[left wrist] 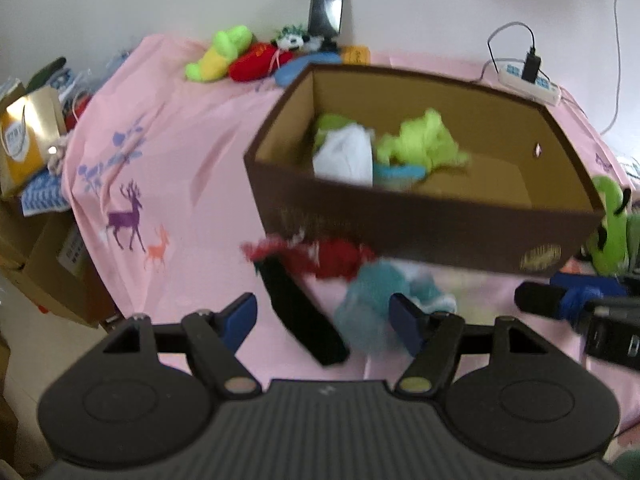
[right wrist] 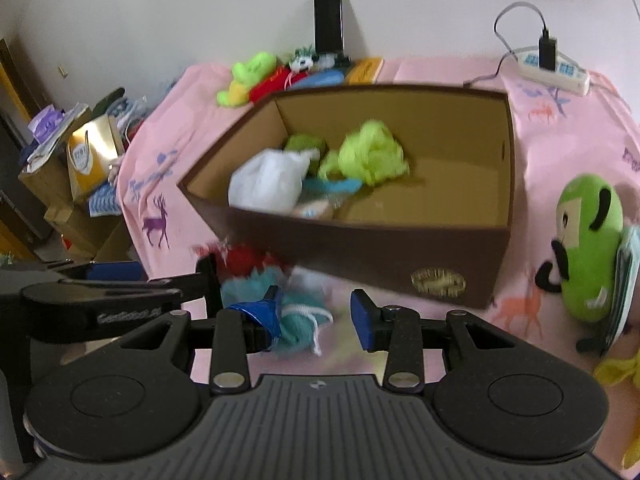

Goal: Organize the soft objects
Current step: 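Move the right gripper to the teal mesh bath puff, then grasp the teal mesh puff with the right gripper and lift, then carry the teal puff with the right gripper down into the box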

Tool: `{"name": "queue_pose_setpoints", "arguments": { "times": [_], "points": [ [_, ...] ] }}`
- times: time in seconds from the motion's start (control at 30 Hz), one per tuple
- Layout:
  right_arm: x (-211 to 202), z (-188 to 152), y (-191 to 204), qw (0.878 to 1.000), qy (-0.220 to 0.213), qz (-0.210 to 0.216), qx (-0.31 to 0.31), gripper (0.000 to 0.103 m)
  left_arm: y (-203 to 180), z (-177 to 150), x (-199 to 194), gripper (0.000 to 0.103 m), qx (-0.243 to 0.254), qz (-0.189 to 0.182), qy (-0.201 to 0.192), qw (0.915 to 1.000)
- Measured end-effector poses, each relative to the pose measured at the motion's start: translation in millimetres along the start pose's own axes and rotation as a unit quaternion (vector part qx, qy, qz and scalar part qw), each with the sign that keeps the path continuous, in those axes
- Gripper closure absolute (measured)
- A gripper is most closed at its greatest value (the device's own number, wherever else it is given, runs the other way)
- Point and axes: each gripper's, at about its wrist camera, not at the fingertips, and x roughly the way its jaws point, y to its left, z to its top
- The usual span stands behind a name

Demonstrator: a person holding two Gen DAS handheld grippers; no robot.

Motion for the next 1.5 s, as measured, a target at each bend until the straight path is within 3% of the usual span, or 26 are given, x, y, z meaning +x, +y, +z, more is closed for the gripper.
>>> {"name": "queue_pose_setpoints", "arguments": {
  "times": [0.33,0.53,0.63,0.8,0.93,0.97,1.07,1.13,1.2,1.37,1.5],
  "points": [
    [20,-15,-14,0.998,0.049,0.026,0.038,0.082,-2,-41,15,0.032,0.008,-0.054,0.033,0.998],
    [31,-8,-13,0.996,0.053,0.038,0.065,0.081,-1,-28,17,0.032,0.038,-0.085,-0.006,0.9956],
    [39,2,-14,0.994,0.06,0.045,0.078,0.081,-4,-19,22,0.032,0.079,-0.1,-0.026,0.9916],
    [57,10,-8,0.991,0.079,0.044,0.095,0.081,-9,-11,43,0.032,0.149,-0.132,-0.02,0.9798],
    [70,10,-9,0.99,0.089,0.029,0.11,0.081,-3,-4,62,0.032,0.154,-0.161,-0.007,0.9749],
    [73,10,-10,0.989,0.088,0.026,0.118,0.081,-1,-3,66,0.034,0.152,-0.174,-0.004,0.973],
    [81,8,-14,0.984,0.09,0.027,0.151,0.081,3,0,81,0.057,0.154,-0.205,0.021,0.9663],
    [88,5,-16,0.98,0.096,0.03,0.171,0.081,5,3,88,0.063,0.148,-0.223,0.032,0.963],
    [92,3,-17,0.977,0.097,0.031,0.189,0.08,6,4,89,0.079,0.15,-0.242,0.036,0.9578],
    [87,-3,-18,0.973,0.091,0.047,0.207,0.082,4,3,83,0.09,0.179,-0.267,0.027,0.9466],
    [66,-6,-14,0.976,0.083,0.05,0.195,0.083,3,6,66,0.091,0.201,-0.31,0.021,0.9291]
  ]
}}
